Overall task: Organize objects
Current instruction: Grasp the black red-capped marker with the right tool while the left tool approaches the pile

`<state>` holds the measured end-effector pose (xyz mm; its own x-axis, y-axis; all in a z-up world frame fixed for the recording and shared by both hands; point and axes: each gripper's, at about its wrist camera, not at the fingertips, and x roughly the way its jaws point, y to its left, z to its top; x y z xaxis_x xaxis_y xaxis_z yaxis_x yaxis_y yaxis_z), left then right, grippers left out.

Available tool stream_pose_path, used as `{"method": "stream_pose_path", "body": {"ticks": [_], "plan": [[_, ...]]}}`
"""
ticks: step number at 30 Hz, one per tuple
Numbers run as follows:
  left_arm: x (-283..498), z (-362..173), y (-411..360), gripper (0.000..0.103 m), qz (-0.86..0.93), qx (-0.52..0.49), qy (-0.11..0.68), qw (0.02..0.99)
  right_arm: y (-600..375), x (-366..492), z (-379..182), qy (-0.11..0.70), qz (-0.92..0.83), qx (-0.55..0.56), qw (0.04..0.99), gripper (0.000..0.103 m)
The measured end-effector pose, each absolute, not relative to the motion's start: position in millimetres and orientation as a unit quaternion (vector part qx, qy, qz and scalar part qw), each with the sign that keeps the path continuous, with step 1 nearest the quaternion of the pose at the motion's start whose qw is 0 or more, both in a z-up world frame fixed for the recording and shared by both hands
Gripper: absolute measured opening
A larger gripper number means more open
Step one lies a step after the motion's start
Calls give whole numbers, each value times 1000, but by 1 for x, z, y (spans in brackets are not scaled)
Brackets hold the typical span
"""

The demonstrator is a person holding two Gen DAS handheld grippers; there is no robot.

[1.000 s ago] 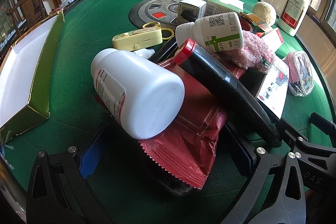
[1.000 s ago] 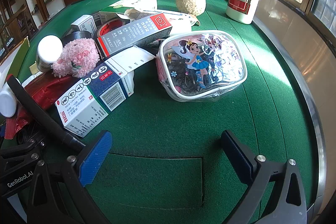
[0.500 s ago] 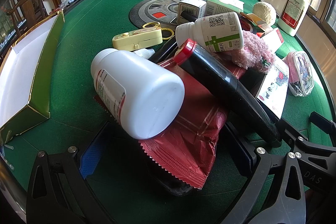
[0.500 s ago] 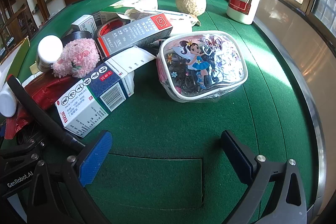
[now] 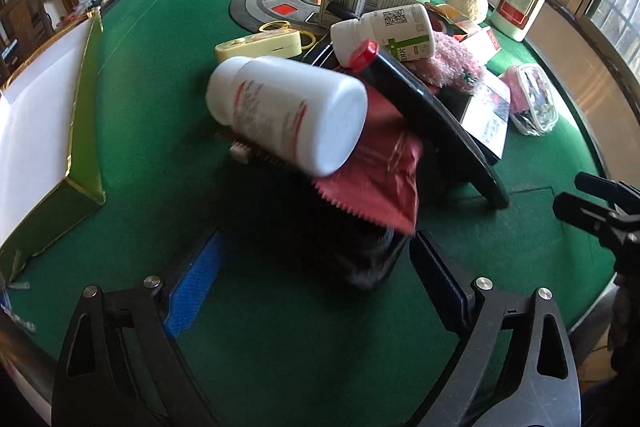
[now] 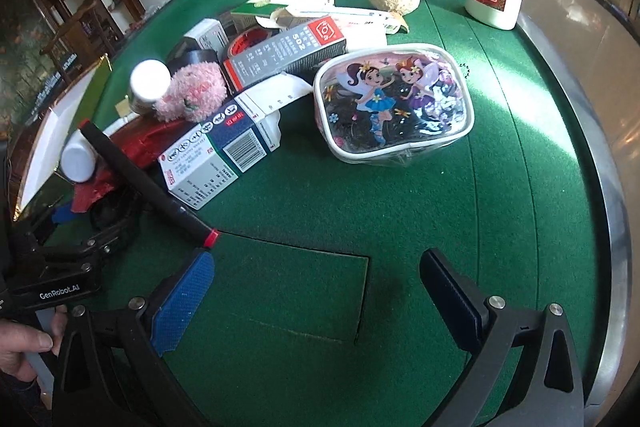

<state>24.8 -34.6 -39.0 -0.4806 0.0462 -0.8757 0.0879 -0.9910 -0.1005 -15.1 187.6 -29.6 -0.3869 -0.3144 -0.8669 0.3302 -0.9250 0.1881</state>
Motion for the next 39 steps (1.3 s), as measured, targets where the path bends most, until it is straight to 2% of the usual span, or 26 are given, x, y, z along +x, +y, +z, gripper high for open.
{"method": "stream_pose_path", "body": {"ticks": [3,5,6,7,8,14,15,16,17,23,24,25,26,30,39], "plan": [[46,-20,-48,94,-876,475,85,2,181,-4,-18,11,-827,501,254,97],[52,-12,-54,94,-882,464,84,-3,168,0,-12,28,-819,490,298,86],[54,-10,-57,89,-883,462,80,-1,159,4,-9,39,-814,484,319,81],[54,-9,-60,83,-883,463,77,0,150,4,-7,49,-808,481,335,66],[54,-10,-61,73,-880,468,78,0,140,2,-6,58,-801,482,350,58],[60,-10,-73,72,-872,477,105,-5,90,-4,6,146,-788,437,408,56],[62,-8,-75,72,-873,476,106,-5,83,-6,6,154,-782,434,420,54],[63,-7,-77,72,-874,475,106,-3,77,-7,5,163,-774,435,430,43],[63,-7,-78,72,-874,475,106,-2,70,-8,3,179,-772,433,430,40],[64,-8,-84,72,-867,481,132,-5,50,-17,-11,218,-765,422,435,37],[63,-7,-84,72,-867,481,134,-4,49,-18,-12,219,-764,426,432,32],[62,-6,-84,72,-866,481,137,-6,48,-17,-12,223,-764,426,430,21],[61,-6,-85,72,-865,482,141,-8,47,-15,-13,228,-762,428,430,13],[53,-4,-91,72,-854,485,187,-13,48,-5,-20,251,-766,428,409,13],[16,18,-101,72,-816,497,294,-20,86,8,-14,138,-774,469,403,13]]}}
